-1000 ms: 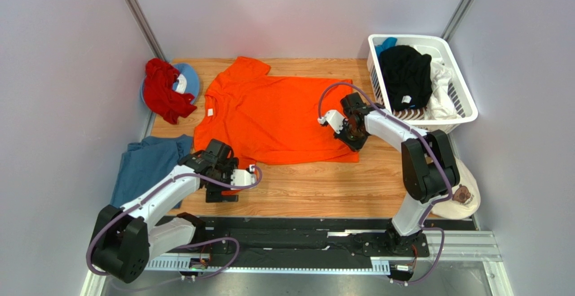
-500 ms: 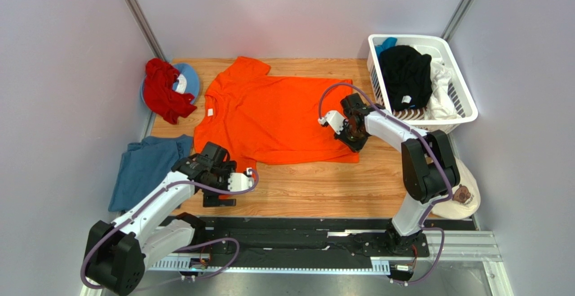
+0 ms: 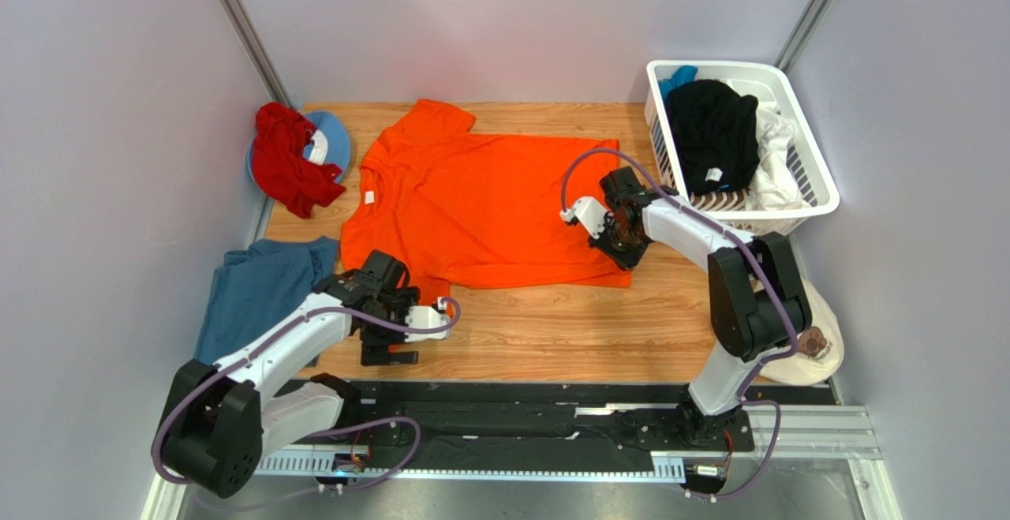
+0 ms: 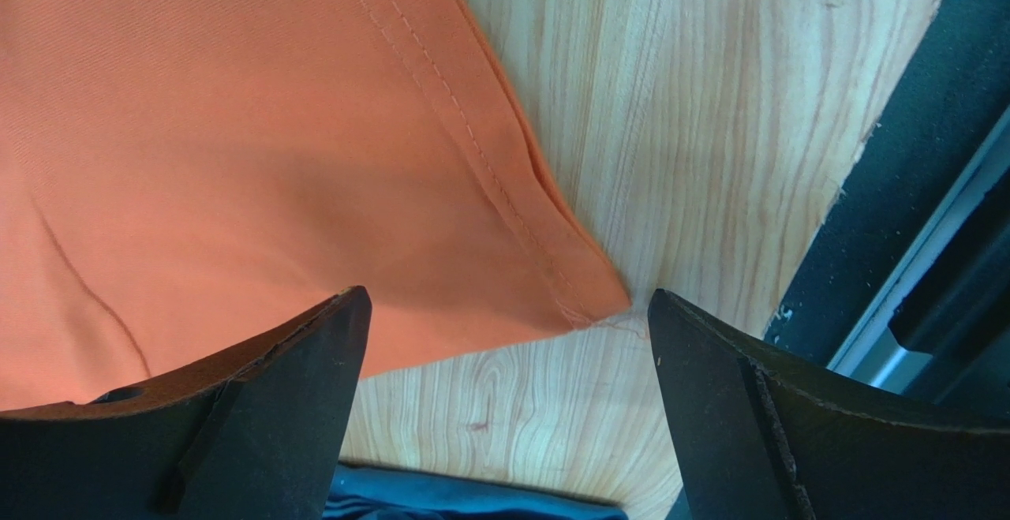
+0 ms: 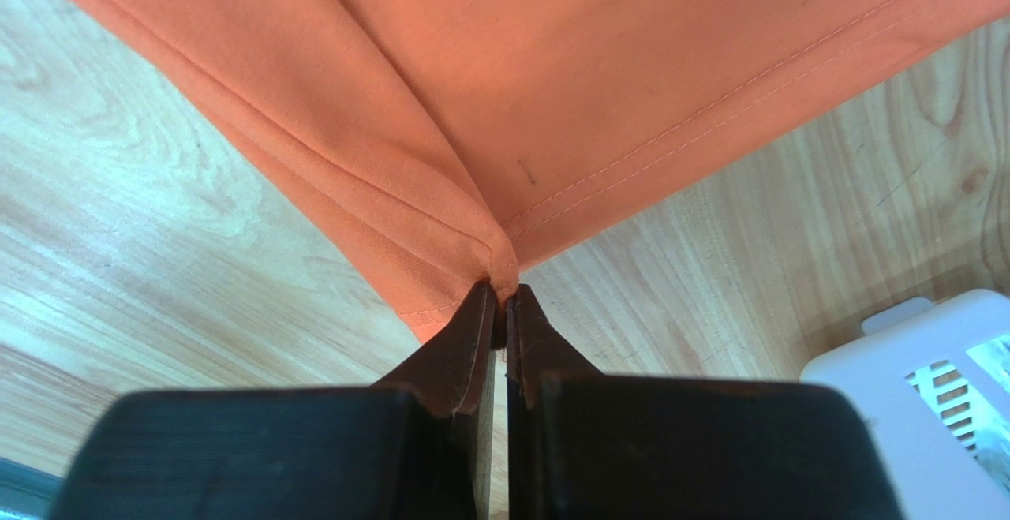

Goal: Fold and stack the t-shirts
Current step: Fold the tshirt

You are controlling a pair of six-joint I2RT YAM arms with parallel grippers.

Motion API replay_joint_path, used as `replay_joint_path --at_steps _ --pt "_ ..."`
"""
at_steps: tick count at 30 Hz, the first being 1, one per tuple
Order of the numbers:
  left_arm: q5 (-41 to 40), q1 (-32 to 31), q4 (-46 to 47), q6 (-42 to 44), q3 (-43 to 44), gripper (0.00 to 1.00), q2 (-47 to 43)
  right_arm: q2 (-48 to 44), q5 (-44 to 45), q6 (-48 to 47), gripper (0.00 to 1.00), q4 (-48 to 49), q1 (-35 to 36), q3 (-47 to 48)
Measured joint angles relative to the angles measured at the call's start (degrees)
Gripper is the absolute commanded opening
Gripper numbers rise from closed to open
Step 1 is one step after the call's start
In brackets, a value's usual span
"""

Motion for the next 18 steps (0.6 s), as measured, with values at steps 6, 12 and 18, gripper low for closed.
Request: replay_joint_path --at_steps 6,12,18 --pt "0.04 0.00 1.05 -0.59 0.11 0.88 2.51 -1.60 -0.02 0.00 0.00 0.13 0.00 -1.44" --pt "0.20 -0.04 0.61 -1.62 0.35 0.57 3.45 -1.77 0.00 0.00 0.00 0.17 0.00 -1.46" --pt "-0.09 -0.07 1.22 -2.80 -0.17 0.16 3.04 -2.25 0.04 0.00 0.00 0.24 0.00 -1.84"
